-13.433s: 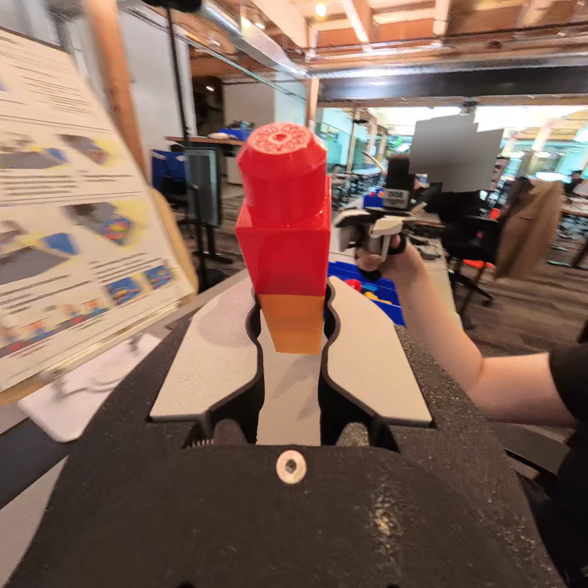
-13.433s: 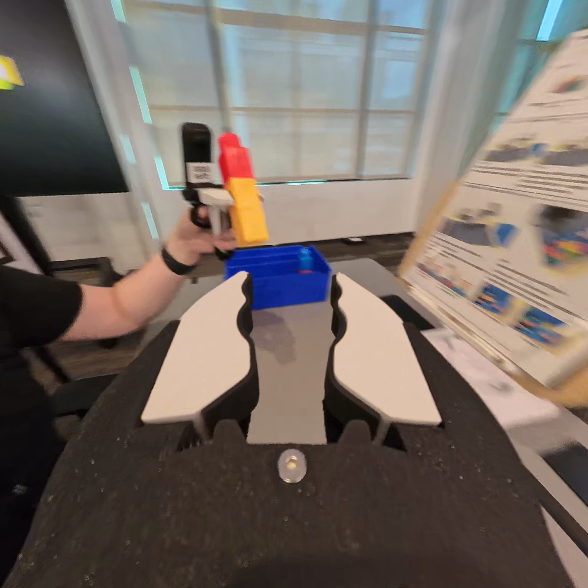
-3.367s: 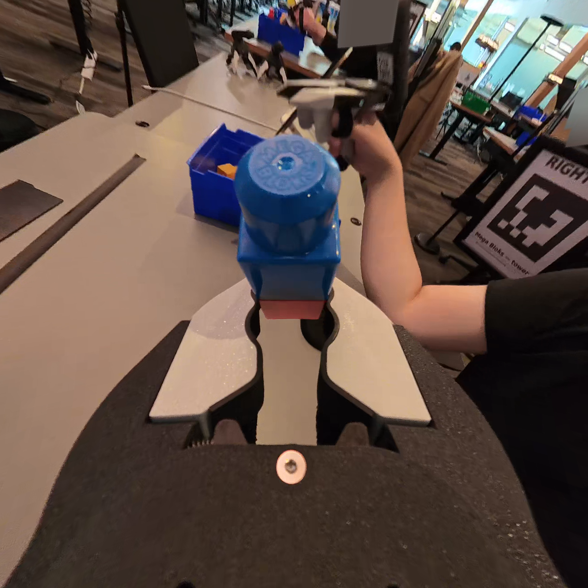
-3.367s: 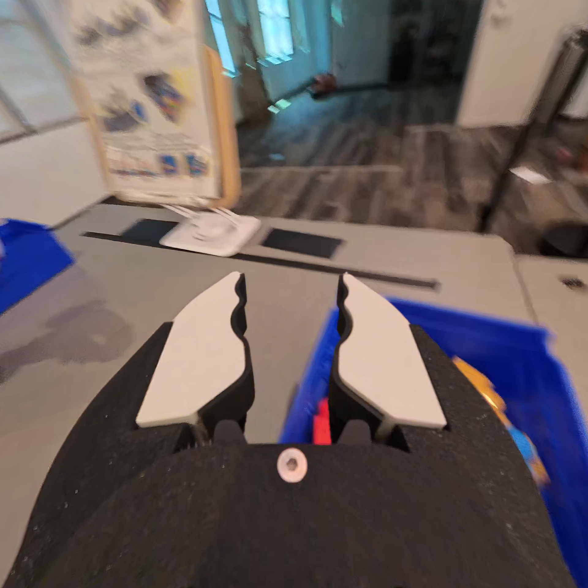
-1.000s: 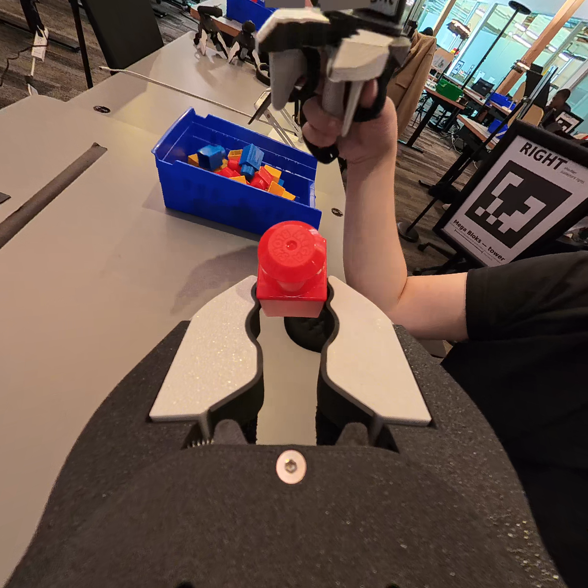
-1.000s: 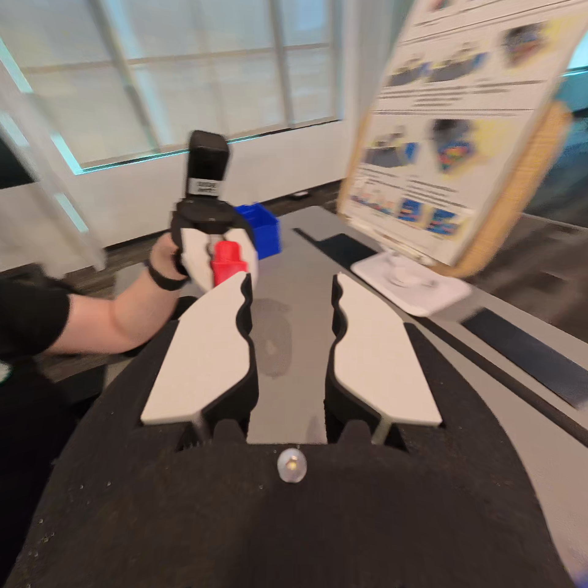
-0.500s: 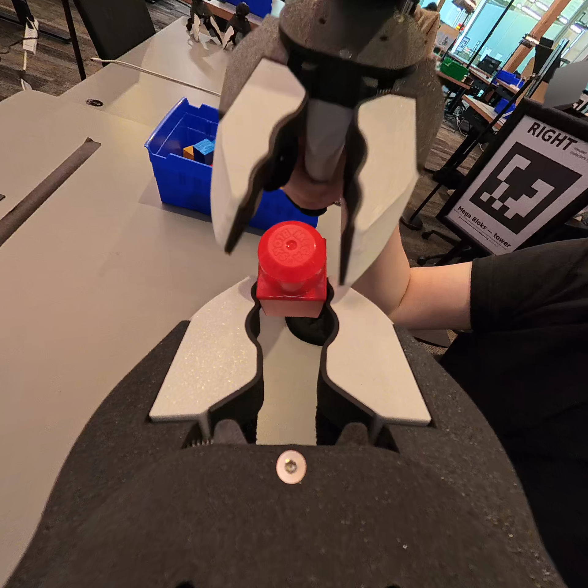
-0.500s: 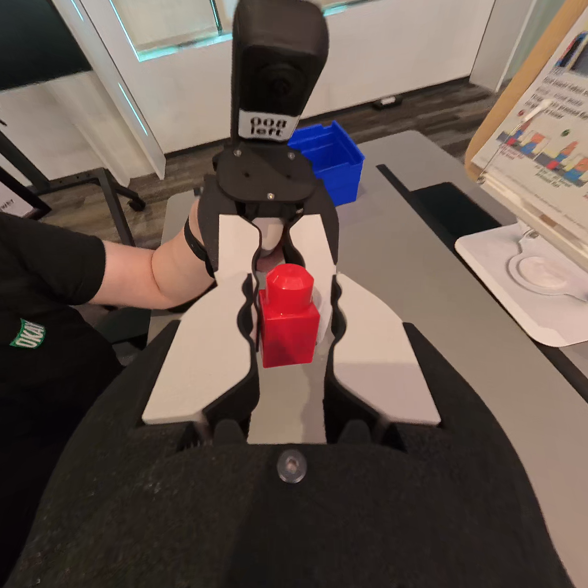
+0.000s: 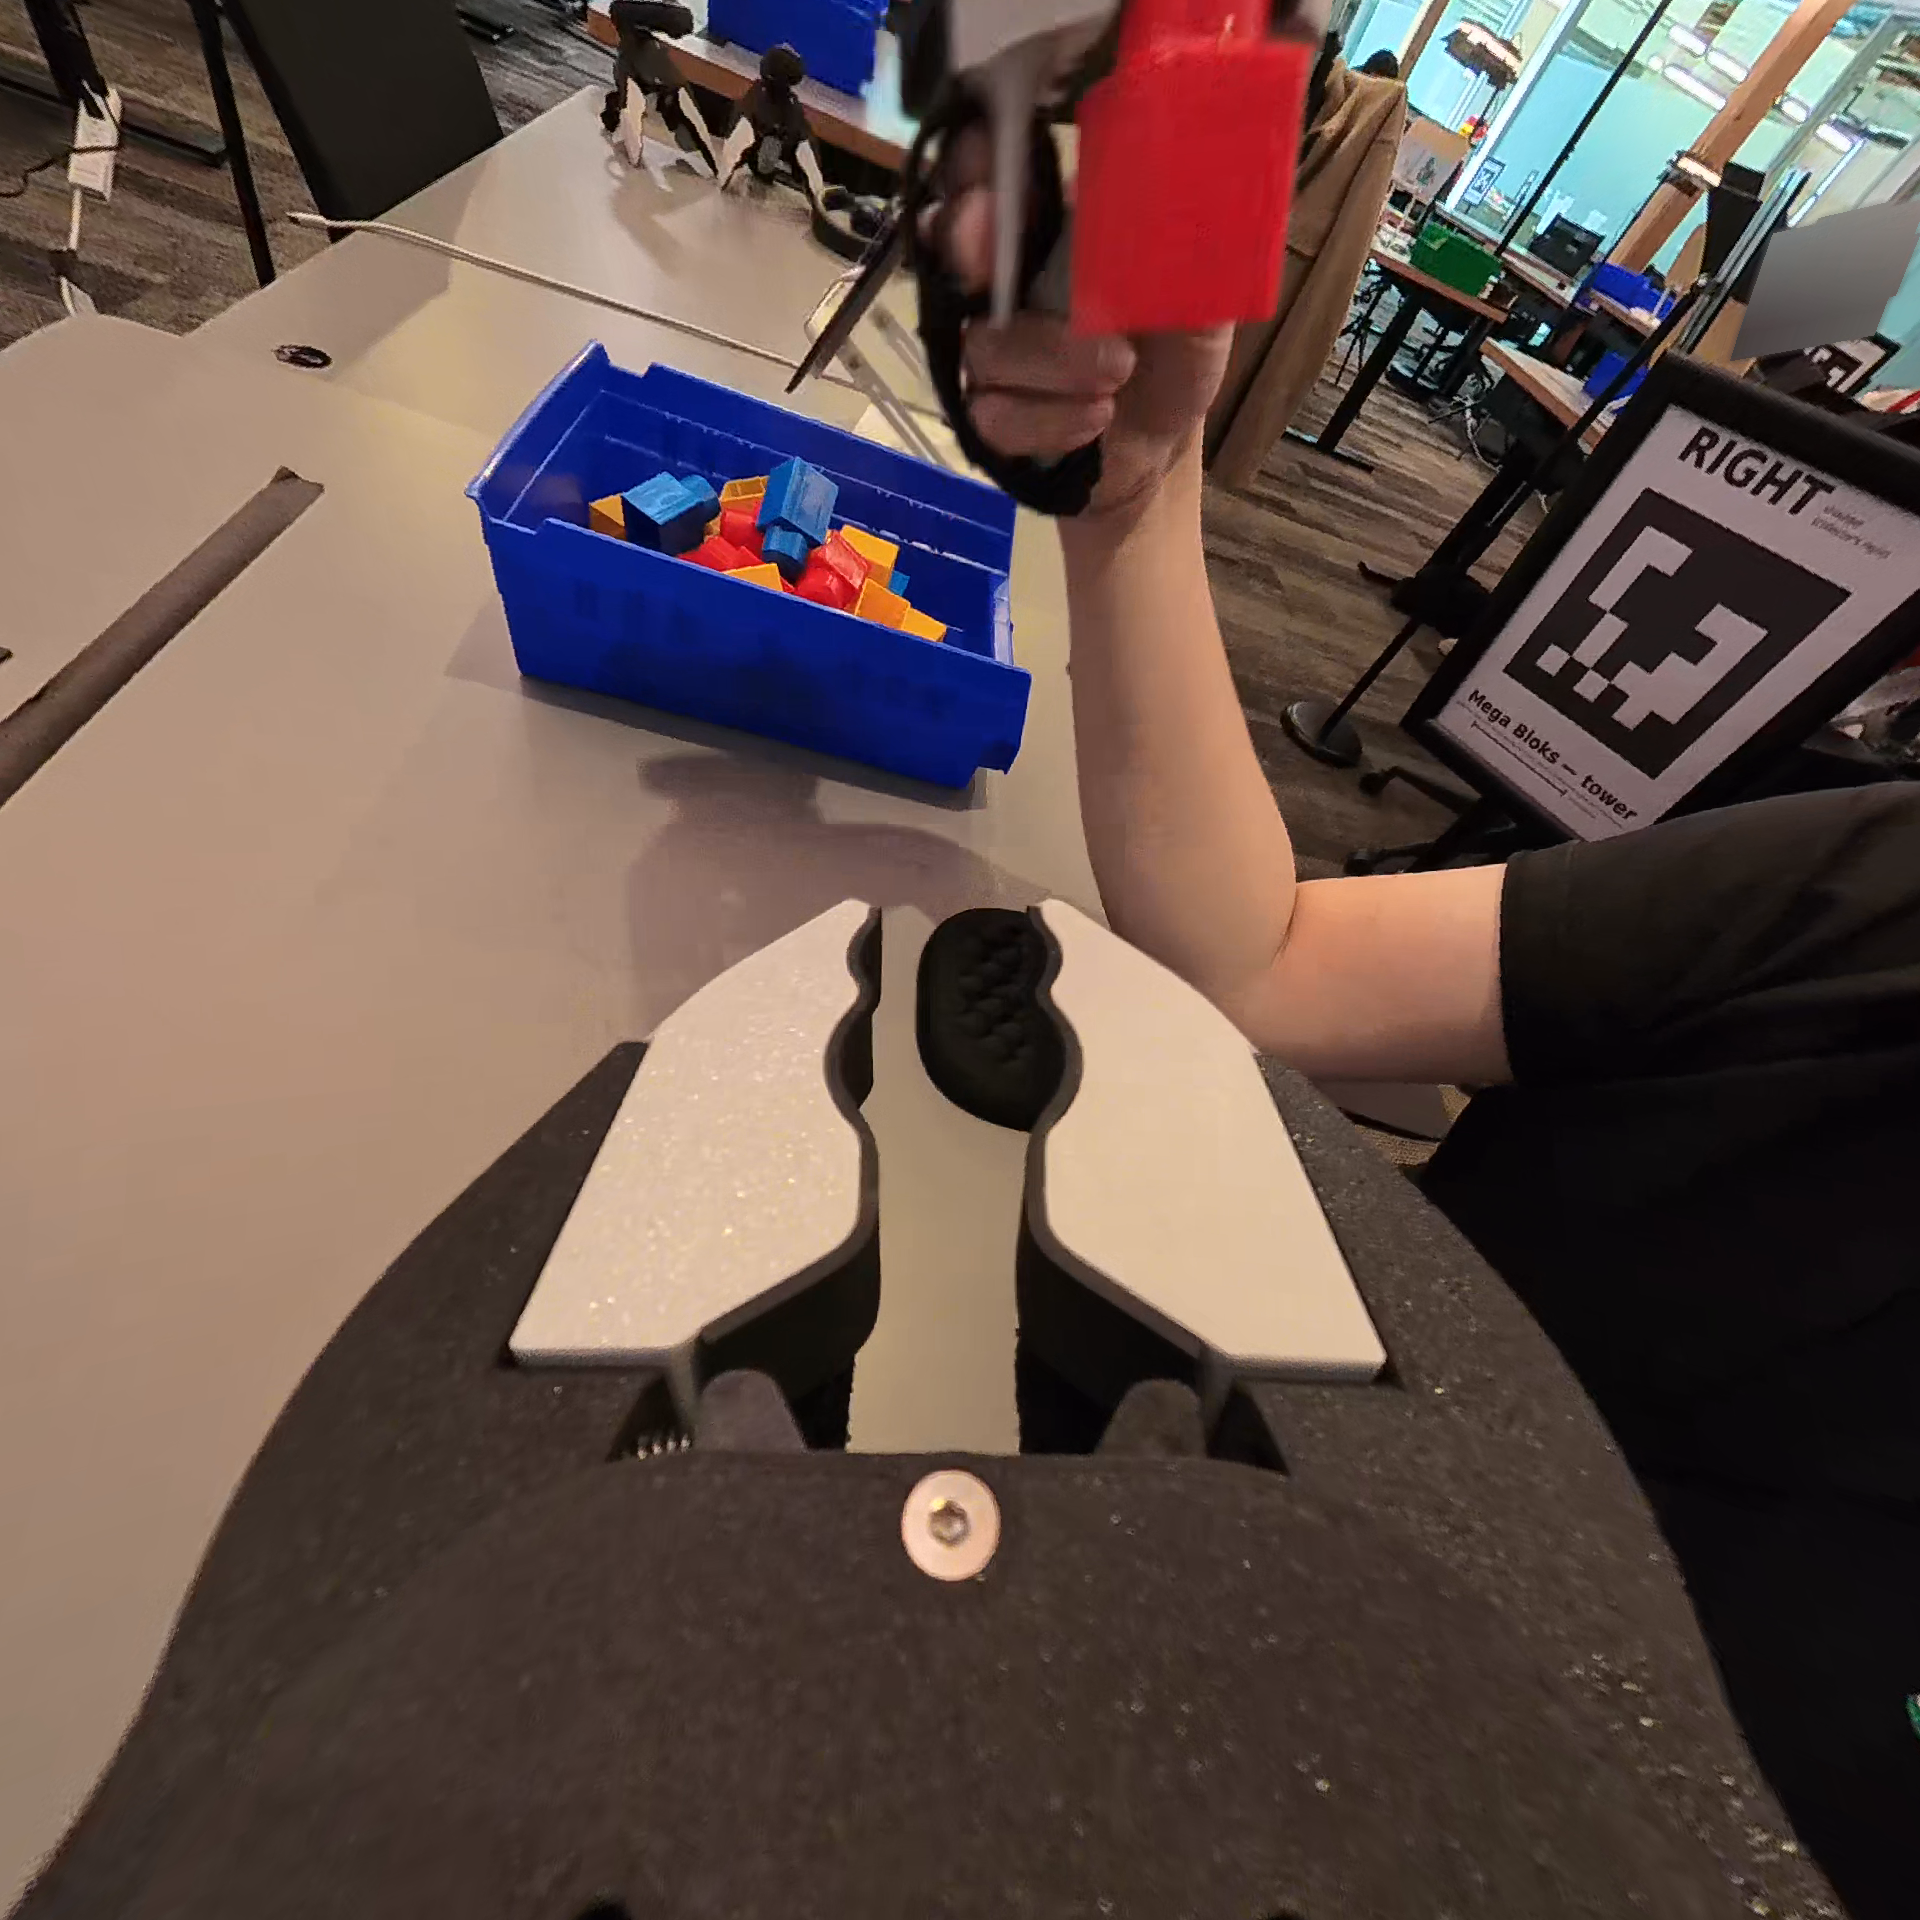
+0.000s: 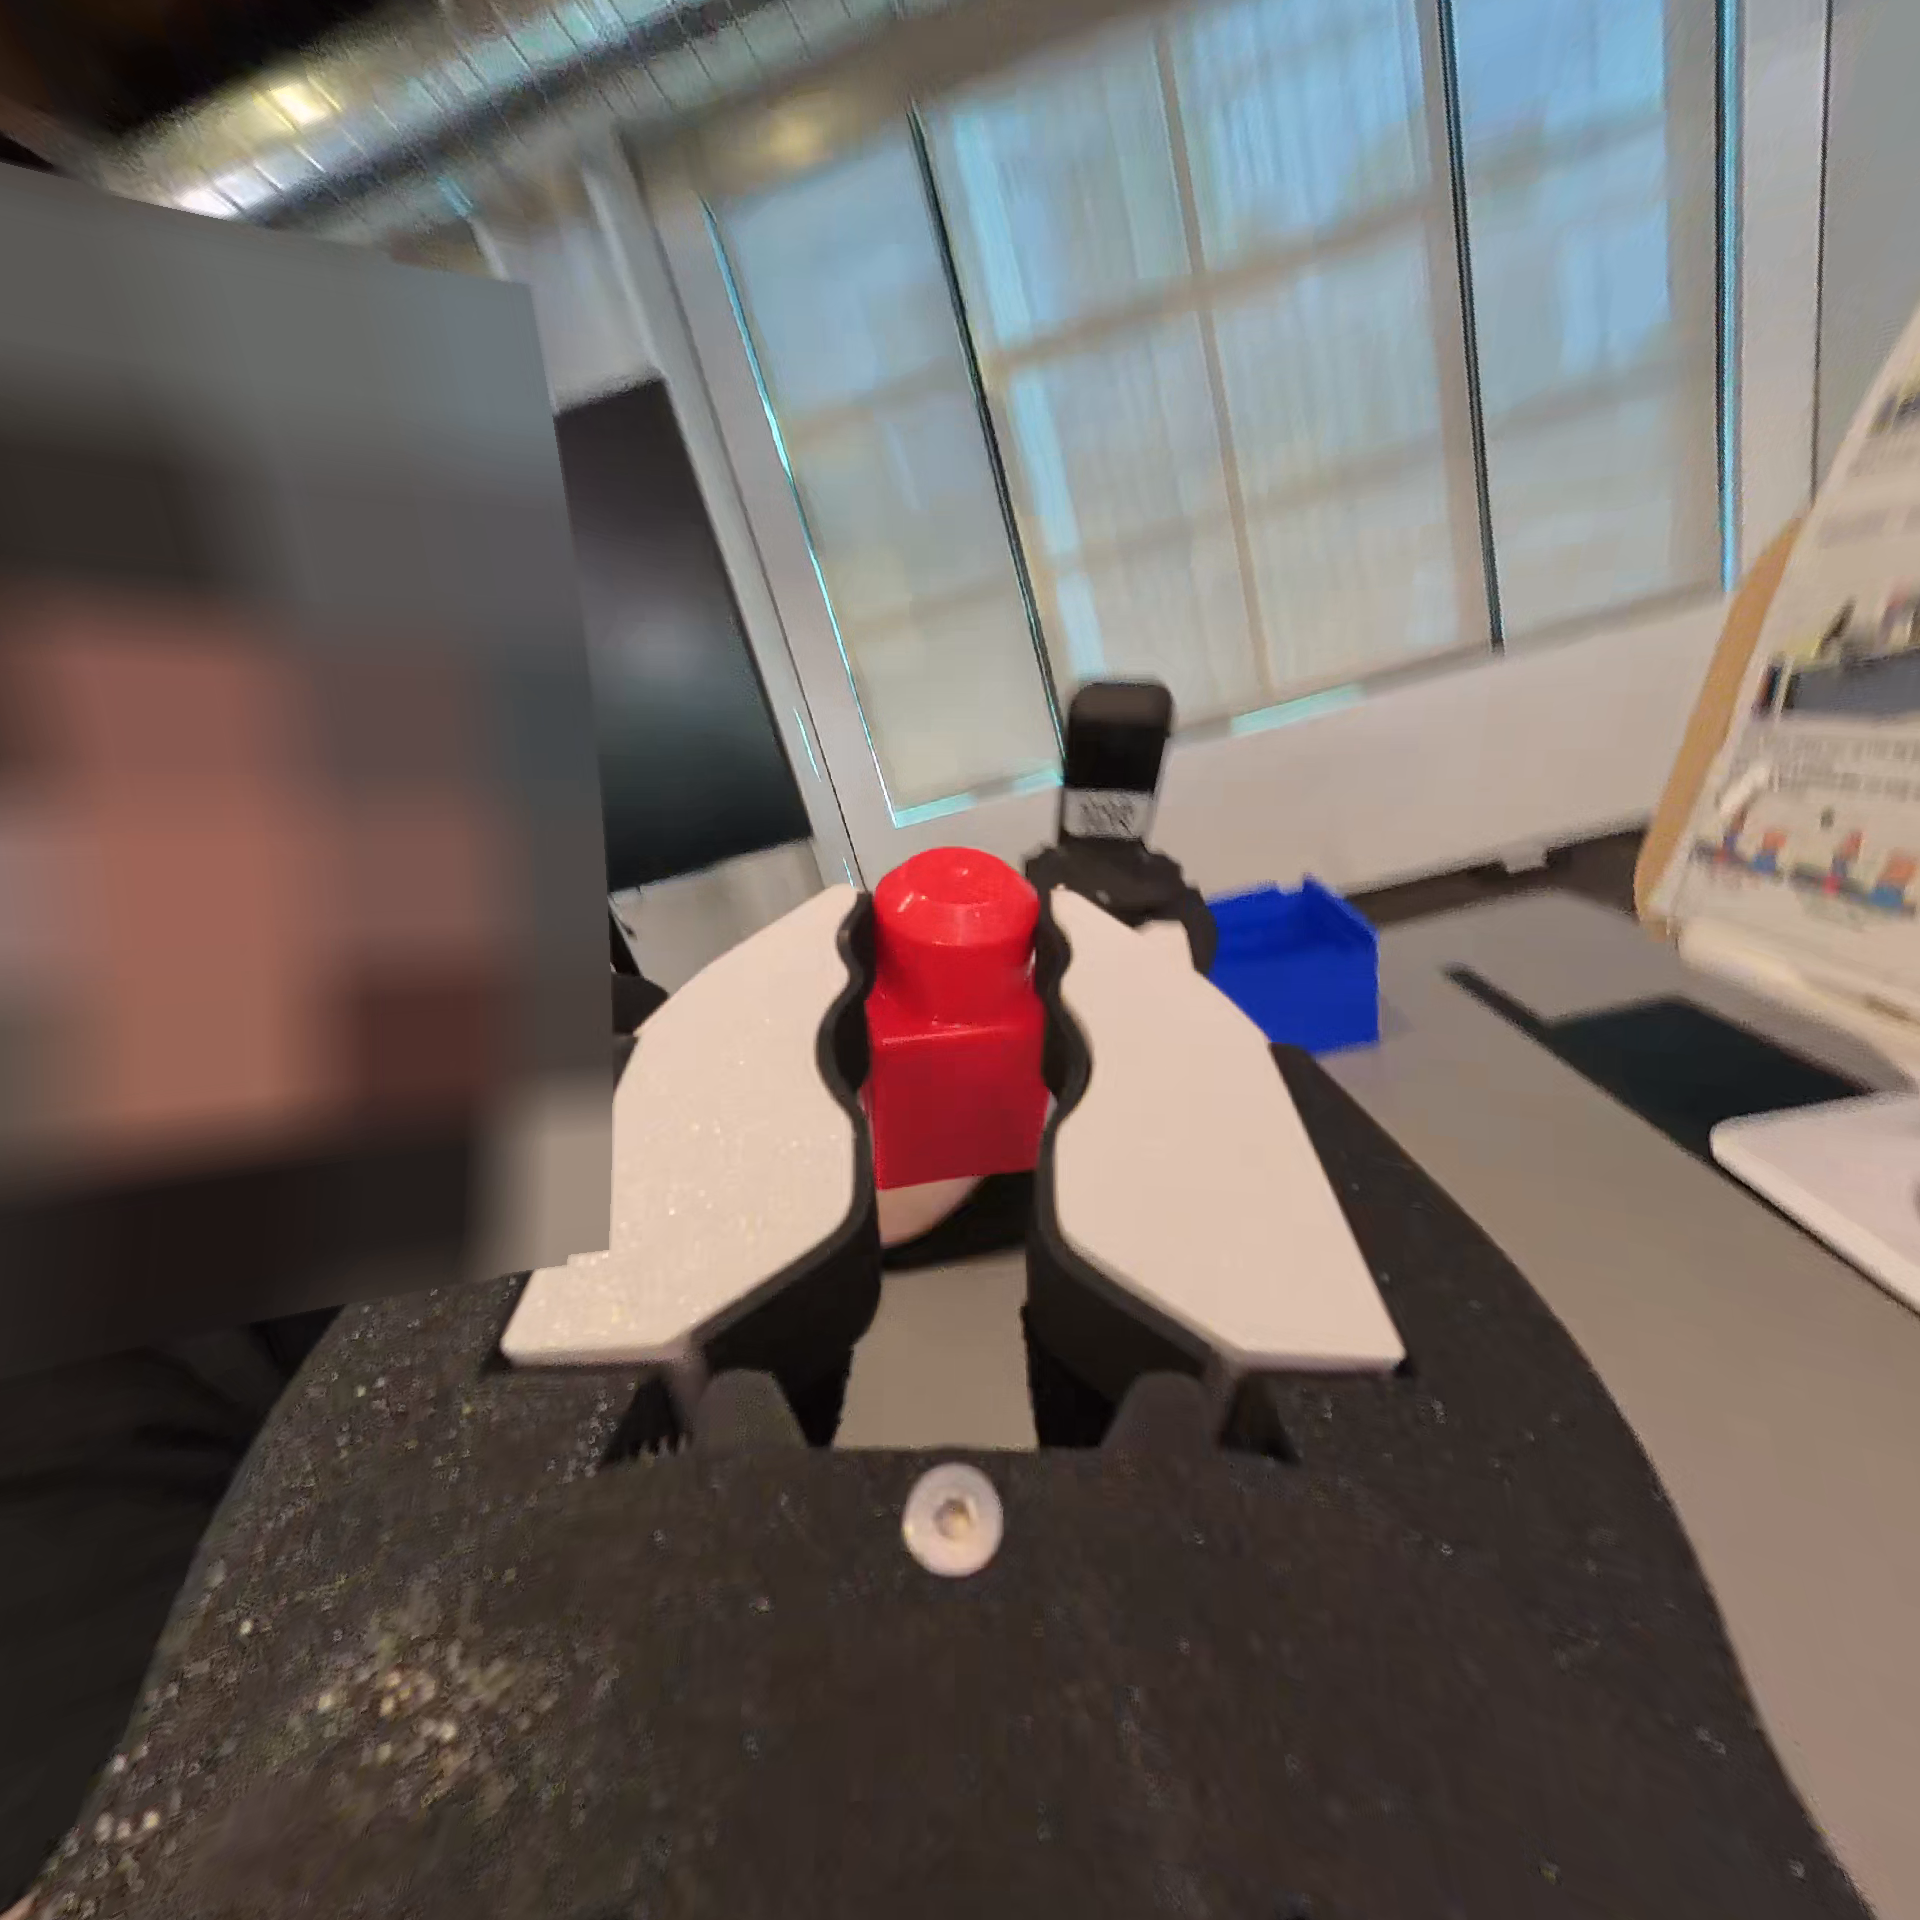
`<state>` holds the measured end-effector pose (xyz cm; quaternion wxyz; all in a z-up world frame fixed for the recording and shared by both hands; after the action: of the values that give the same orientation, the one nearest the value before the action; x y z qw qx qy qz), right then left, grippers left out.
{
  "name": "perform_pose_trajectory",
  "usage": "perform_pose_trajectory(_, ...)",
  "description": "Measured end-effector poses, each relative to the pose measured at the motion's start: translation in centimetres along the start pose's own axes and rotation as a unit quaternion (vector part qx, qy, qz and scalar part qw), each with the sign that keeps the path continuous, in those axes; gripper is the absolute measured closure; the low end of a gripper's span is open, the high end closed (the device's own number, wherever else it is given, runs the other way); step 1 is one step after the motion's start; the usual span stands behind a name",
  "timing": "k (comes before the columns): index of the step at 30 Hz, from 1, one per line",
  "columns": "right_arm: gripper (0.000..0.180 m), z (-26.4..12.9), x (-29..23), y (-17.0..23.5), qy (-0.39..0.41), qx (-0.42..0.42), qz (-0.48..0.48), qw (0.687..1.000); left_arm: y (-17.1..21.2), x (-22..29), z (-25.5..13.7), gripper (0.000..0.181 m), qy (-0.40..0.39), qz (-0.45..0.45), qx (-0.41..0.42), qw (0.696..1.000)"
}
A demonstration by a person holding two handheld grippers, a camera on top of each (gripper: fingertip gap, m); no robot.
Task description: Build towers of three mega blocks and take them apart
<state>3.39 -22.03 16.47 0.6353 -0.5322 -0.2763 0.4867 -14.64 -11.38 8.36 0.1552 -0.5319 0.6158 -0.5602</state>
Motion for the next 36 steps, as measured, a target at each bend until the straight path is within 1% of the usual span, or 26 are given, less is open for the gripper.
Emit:
perform_pose_trajectory(2,0.151,-2.9,-2.1,-1.0,-0.004,0.039,-0.035,0.999,0.0,-0.1,0.0,0.156,0.002,-0.004,0.000,1.000)
perform_pose_trajectory(4,0.151,-5.2,-3.3,-1.2,0.033,0.049,-0.061,0.996,0.0,-0.1,0.0,0.156,0.004,-0.003,0.000,1.000)
perform_pose_trajectory(5,0.151,-6.2,-3.5,-1.1,0.063,0.047,-0.069,0.995,0.1,-0.1,0.1,0.156,0.004,-0.003,-0.002,1.000)
perform_pose_trajectory(6,0.151,-7.3,-3.3,-0.9,0.109,0.039,-0.070,0.991,0.1,-0.2,0.2,0.156,0.003,-0.003,-0.005,1.000)
perform_pose_trajectory(7,0.151,-8.7,-2.5,-0.5,0.188,0.025,-0.065,0.980,0.2,-0.2,0.3,0.156,0.002,-0.003,-0.008,1.000)
perform_pose_trajectory(8,0.151,-10.8,-1.3,0.1,0.293,0.003,-0.057,0.954,0.3,-0.2,0.4,0.155,0.002,-0.003,-0.011,1.000)
perform_pose_trajectory(9,0.151,-13.2,-0.2,0.8,0.397,-0.025,-0.046,0.916,0.4,-0.1,0.4,0.155,0.002,-0.003,-0.014,1.000)
perform_pose_trajectory(10,0.151,-15.6,0.4,1.7,0.476,-0.050,-0.034,0.877,0.4,-0.1,0.5,0.155,0.003,-0.003,-0.016,1.000)
perform_pose_trajectory(11,0.151,-17.8,0.9,2.5,0.532,-0.067,-0.016,0.844,0.4,-0.1,0.5,0.156,0.002,-0.003,-0.017,1.000)
perform_pose_trajectory(13,0.151,-21.4,1.6,4.5,0.612,-0.098,0.037,0.784,0.5,-0.2,0.6,0.156,0.003,-0.004,-0.018,1.000)
perform_pose_trajectory(15,0.151,-24.3,2.2,6.7,0.668,-0.143,0.088,0.724,0.5,-0.3,0.7,0.156,0.003,-0.008,-0.021,1.000)
perform_pose_trajectory(16,0.151,-25.1,2.4,7.6,0.681,-0.166,0.105,0.705,0.6,-0.4,0.8,0.156,0.003,-0.011,-0.022,1.000)
perform_pose_trajectory(17,0.151,-25.5,2.7,8.3,0.683,-0.182,0.115,0.698,0.6,-0.4,0.8,0.156,0.003,-0.013,-0.023,1.000)
perform_pose_trajectory(22,0.151,-26.3,4.5,9.5,0.689,-0.211,0.116,0.684,0.8,-0.6,1.2,0.156,0.003,-0.017,-0.031,0.999)
perform_pose_trajectory(23,0.147,-26.3,4.7,9.5,0.691,-0.212,0.110,0.683,0.9,-0.7,1.2,0.156,0.002,-0.017,-0.033,0.999)
perform_pose_trajectory(24,0.138,-26.3,4.7,9.3,0.694,-0.208,0.103,0.682,0.9,-0.7,1.3,0.155,0.002,-0.018,-0.035,0.999)
perform_pose_trajectory(25,0.134,-26.2,4.6,9.0,0.697,-0.203,0.094,0.681,1.0,-0.7,1.3,0.155,0.001,-0.018,-0.036,0.999)
perform_pose_trajectory(26,0.133,-26.0,4.3,8.4,0.699,-0.195,0.082,0.683,1.0,-0.8,1.3,0.155,0.000,-0.017,-0.037,0.999)
perform_pose_trajectory(28,0.135,-25.4,3.6,7.0,0.702,-0.170,0.050,0.690,0.9,-0.8,1.3,0.155,-0.004,-0.017,-0.036,0.999)
perform_pose_trajectory(31,0.136,-24.2,2.4,4.9,0.696,-0.118,0.007,0.709,0.6,-0.9,0.8,0.155,-0.023,-0.009,-0.028,0.999)
perform_pose_trajectory(33,0.137,-23.5,1.8,3.8,0.687,-0.092,-0.014,0.720,0.2,-1.1,0.0,0.155,-0.059,0.013,-0.021,0.998)
perform_pose_trajectory(36,0.138,-22.7,1.4,3.0,0.674,-0.074,-0.035,0.734,-0.9,-0.8,-2.1,0.153,-0.134,0.067,0.010,0.989)
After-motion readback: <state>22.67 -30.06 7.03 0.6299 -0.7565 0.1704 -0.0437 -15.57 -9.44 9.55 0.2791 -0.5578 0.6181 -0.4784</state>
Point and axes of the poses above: each gripper's, where its closed fingertips meet, z out along the fingers, y out of its underside, x = y × z across the jaws, the point moved 5 cm from there along -z, back along the fingers, and after that the axes turned 6 degrees about -z, right-handed, at the moved point
